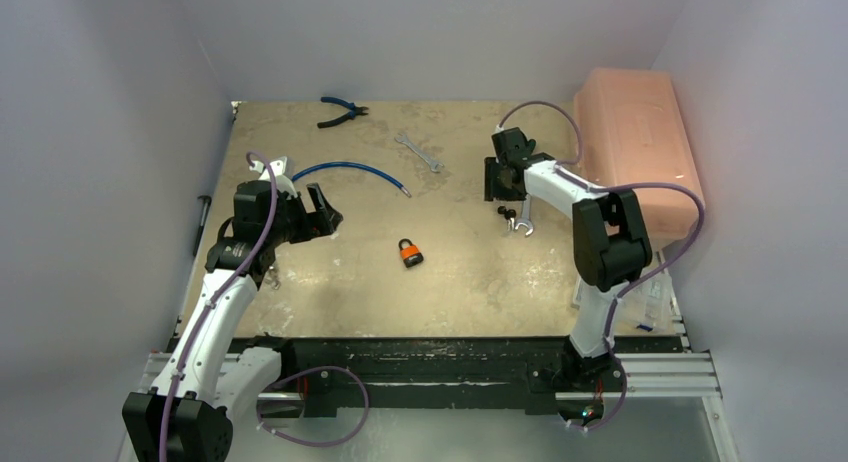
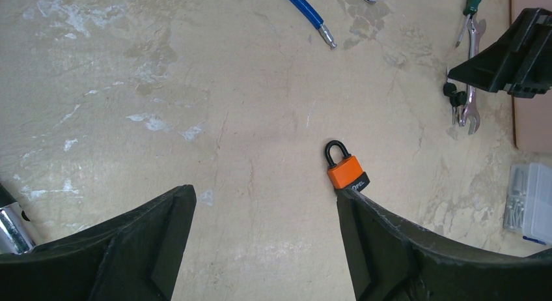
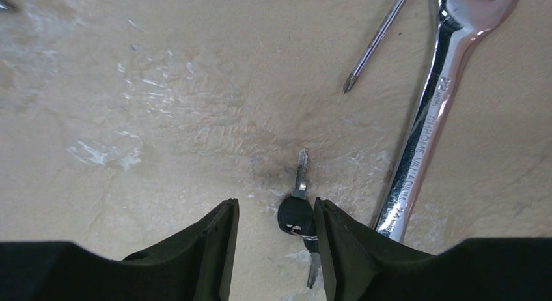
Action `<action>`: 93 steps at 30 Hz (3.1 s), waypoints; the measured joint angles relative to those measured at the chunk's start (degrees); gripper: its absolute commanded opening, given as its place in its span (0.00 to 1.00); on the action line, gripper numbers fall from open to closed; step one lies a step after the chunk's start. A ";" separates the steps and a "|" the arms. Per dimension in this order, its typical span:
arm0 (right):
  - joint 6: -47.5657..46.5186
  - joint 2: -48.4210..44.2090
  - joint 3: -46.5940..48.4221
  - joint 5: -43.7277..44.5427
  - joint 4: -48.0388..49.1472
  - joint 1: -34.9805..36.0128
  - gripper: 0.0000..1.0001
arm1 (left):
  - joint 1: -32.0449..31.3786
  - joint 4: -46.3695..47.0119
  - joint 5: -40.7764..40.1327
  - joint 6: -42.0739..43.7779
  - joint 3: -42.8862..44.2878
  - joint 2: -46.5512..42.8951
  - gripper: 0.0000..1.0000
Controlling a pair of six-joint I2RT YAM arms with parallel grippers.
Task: Unlock with the key
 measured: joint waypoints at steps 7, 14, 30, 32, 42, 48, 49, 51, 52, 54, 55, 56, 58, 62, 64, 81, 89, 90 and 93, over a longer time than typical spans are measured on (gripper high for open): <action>0.15 4.17 -0.37 -0.20 -0.11 -0.44 0.47 | 0.00 0.00 0.00 0.00 0.00 0.00 0.85; 0.44 4.15 -0.57 -0.63 0.35 -0.70 0.30 | 0.00 0.00 0.00 0.00 0.00 0.00 0.85; 1.01 1.70 -3.21 -3.15 2.95 -1.07 0.00 | 0.00 0.00 0.00 0.00 0.00 0.00 0.85; 1.01 0.76 -4.28 -3.50 2.89 -1.07 0.00 | 0.00 0.00 0.00 0.00 0.00 0.00 0.85; 1.05 -6.78 -9.84 -7.96 3.82 -1.07 0.00 | 0.00 0.00 0.28 0.00 0.00 0.00 0.85; 1.73 -11.13 -13.03 -11.58 5.90 -1.05 0.23 | 0.00 0.15 0.74 -0.02 -0.24 0.00 0.84; 2.14 -11.30 -13.14 -11.82 5.95 -1.05 0.31 | -0.02 0.17 0.79 -0.02 -0.35 0.00 0.84; 2.75 -11.54 -13.29 -12.07 5.90 -1.05 0.44 | -0.02 0.26 0.87 -0.02 -0.57 0.00 0.84; 2.95 -11.52 -13.29 -12.09 5.90 -1.07 0.50 | -0.02 0.28 0.90 -0.02 -0.61 0.00 0.84; 3.04 -11.52 -13.29 -12.09 5.73 -1.05 0.58 | -0.02 0.39 0.92 -0.02 -0.63 0.00 0.84; 2.99 -11.47 -13.27 -12.04 5.53 -1.01 0.59 | -0.02 0.42 0.90 -0.02 -0.63 0.00 0.84; 2.80 -11.41 -13.22 -11.93 5.31 -0.96 0.59 | -0.02 0.42 0.92 -0.02 -0.63 0.00 0.84; 2.43 -10.99 -12.83 -11.52 4.42 -0.66 0.60 | -0.02 0.42 0.92 -0.02 -0.63 0.00 0.84; 1.25 -8.66 -10.29 -9.16 2.38 0.09 0.60 | -0.02 0.44 0.92 -0.02 -0.63 0.00 0.84; 0.39 -7.13 -8.79 -8.15 1.57 0.33 0.59 | -0.02 0.42 0.90 0.00 -0.63 -0.02 0.84; -5.14 1.07 -2.58 -5.64 -3.54 2.19 0.45 | -0.02 0.44 0.92 0.00 -0.63 -0.07 0.84; -5.84 2.58 -1.62 -4.15 -3.89 2.91 0.12 | -0.02 0.44 0.92 0.00 -0.63 -0.07 0.84; -5.84 2.58 -1.60 -4.04 -3.89 2.91 0.08 | -0.02 0.44 0.90 0.00 -0.63 -0.09 0.84; -5.73 2.29 -1.03 -3.76 -3.21 2.91 0.00 | -0.02 0.44 0.92 0.00 -0.63 -0.13 0.84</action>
